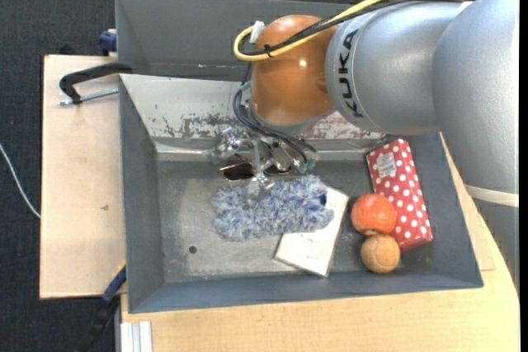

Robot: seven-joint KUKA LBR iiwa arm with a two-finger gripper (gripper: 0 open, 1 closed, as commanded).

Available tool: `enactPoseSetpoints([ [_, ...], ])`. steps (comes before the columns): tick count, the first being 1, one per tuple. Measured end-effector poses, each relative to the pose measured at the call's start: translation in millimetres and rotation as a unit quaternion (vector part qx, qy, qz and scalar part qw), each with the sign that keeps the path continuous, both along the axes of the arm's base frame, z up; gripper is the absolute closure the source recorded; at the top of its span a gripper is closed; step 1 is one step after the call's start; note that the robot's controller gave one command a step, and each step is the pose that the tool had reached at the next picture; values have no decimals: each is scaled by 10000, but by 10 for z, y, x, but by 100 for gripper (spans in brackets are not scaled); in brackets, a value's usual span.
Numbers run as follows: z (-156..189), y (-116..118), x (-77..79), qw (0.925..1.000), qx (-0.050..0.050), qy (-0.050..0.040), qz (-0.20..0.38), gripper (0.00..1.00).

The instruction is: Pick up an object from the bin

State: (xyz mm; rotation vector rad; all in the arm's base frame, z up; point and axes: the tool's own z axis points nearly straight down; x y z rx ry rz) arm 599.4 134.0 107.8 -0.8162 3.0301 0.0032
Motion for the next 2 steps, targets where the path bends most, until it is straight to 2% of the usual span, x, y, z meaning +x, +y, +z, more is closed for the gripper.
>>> enactPoseSetpoints([
  [1, 0, 0, 0, 10000, 0, 1, 0, 0],
  [2, -45, 267, -200, 9733, -8, 6, 2294, 100],
])
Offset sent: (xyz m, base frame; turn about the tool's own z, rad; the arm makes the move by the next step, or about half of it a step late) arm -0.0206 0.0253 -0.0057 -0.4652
